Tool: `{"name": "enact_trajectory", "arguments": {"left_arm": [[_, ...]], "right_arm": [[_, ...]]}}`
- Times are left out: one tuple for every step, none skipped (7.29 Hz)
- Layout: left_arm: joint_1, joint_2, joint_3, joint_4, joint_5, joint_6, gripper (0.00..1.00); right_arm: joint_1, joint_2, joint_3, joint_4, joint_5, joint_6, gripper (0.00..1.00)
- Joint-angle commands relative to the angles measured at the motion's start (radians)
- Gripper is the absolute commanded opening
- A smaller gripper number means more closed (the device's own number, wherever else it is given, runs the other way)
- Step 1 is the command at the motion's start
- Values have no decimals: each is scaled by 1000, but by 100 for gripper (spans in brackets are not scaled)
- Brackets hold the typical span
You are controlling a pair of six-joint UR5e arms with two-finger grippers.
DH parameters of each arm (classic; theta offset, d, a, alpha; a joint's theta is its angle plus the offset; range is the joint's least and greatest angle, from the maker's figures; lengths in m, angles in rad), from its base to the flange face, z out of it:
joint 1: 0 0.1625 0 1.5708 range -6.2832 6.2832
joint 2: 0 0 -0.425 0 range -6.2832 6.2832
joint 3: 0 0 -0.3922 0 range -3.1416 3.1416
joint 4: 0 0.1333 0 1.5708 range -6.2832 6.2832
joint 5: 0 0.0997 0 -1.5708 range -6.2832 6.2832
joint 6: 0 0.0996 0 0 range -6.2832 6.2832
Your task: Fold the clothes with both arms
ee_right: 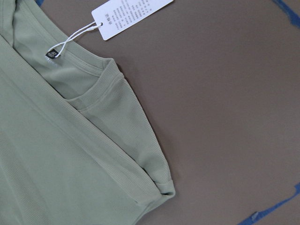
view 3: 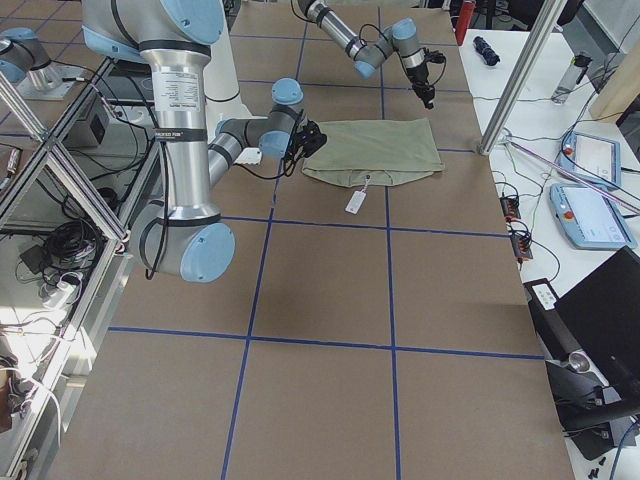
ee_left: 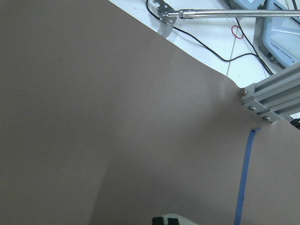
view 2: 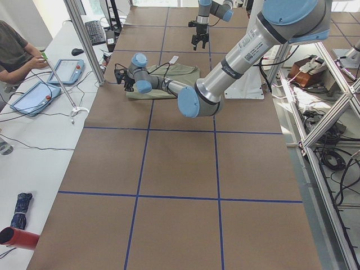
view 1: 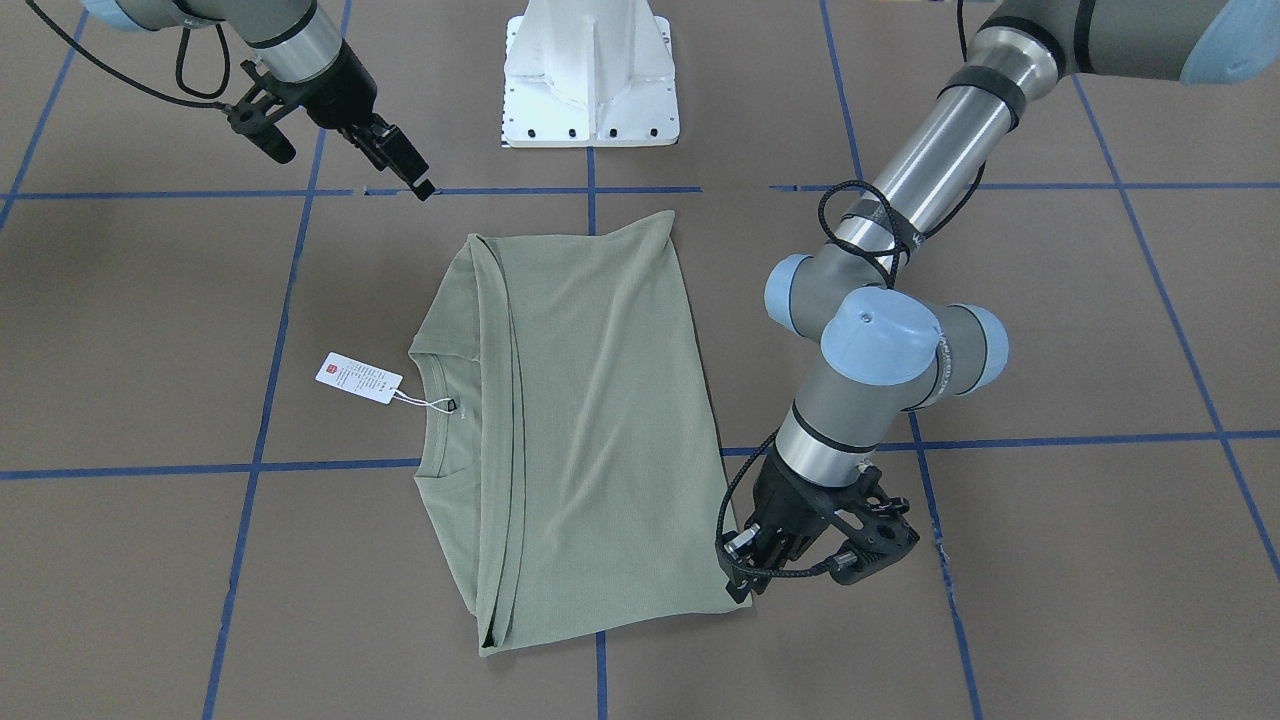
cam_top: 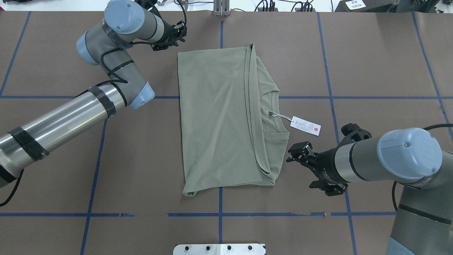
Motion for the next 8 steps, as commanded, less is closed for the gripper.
{"name": "enact_trajectory", "arguments": {"left_arm": [[-31,6,-43,3,-9,28,52],[-31,29,-87,9,-26,25,52],[-31,96,-169,11,-65,23,52],[-31,133,-204,6,-73,24,52],[-31,133,-204,4,-73,26,52],[-33,135,-204,4,-73,25,52],[-33,141,-202,4,-73,26,52],[-33,150,-202,3,-75,26,52]], "right_arm": [[5,95,-101,-1,-4,-104,100],[-4,127,-149,-3,-3,-204,100],[-24,170,-187,-50,-3,-333,100],[-37,248,-192,-208,-6,-493,100],[-51,320,-192,-359,-7,-624,99],[-67,334,-192,-372,-30,-703,80],[-76,336,-199,-377,-65,-871,72],[-74,337,-217,-377,-82,-1074,72]]}}
